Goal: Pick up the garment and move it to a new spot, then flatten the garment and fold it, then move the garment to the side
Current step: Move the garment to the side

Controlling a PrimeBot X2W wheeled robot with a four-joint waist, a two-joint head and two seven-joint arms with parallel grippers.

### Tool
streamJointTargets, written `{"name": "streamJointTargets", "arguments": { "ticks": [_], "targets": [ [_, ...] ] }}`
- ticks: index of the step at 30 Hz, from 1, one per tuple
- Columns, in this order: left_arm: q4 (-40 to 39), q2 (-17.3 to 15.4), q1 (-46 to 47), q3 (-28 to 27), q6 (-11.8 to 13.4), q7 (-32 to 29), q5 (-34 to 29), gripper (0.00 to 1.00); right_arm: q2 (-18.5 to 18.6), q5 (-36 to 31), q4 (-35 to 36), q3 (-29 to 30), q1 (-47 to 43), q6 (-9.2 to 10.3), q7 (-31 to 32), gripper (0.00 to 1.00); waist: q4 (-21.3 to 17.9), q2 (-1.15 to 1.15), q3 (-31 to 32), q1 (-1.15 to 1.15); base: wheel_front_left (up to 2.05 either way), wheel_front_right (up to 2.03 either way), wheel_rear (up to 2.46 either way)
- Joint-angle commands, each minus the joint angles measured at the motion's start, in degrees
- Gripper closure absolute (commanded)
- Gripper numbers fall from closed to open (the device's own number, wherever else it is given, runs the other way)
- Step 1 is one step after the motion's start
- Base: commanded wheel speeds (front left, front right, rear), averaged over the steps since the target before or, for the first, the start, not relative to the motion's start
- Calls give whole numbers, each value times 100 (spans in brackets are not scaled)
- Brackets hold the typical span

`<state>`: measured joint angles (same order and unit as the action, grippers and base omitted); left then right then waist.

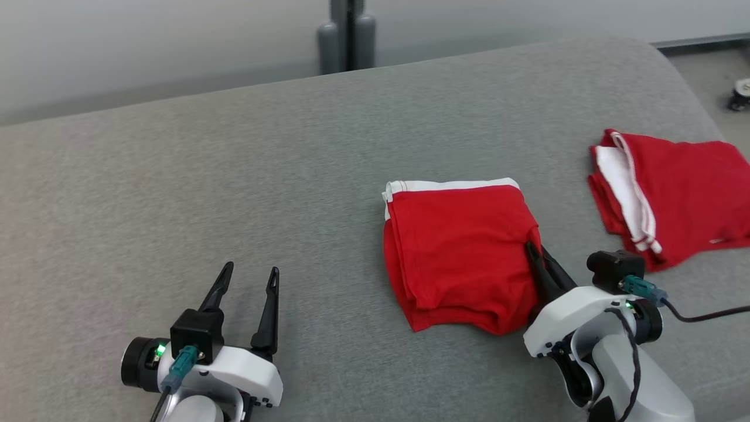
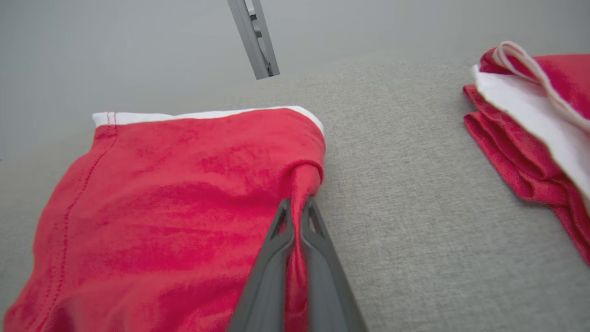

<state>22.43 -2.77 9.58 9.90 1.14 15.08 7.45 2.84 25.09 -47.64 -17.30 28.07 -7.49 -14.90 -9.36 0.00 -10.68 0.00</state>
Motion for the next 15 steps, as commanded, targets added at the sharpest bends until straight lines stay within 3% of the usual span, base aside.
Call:
{"name": "streamJointTargets", "arguments": {
  "ticks": [1, 8, 15],
  "targets": [
    [9, -27, 27, 32, -35, 7, -49, 0, 26, 58, 80, -1, -89, 0, -36, 100, -726, 0, 48, 0, 0, 0, 0],
    [14, -28, 162, 131, -103, 7, -102, 0, 23, 241, 370, -144, -186, 0, -37, 100, -1488, 0, -100, 0, 0, 0, 0],
    [151, -30, 311, 313, -170, 7, -135, 0, 28, -26, 543, -428, 82, 0, -37, 100, -1841, 0, -270, 0, 0, 0, 0]
  ]
}}
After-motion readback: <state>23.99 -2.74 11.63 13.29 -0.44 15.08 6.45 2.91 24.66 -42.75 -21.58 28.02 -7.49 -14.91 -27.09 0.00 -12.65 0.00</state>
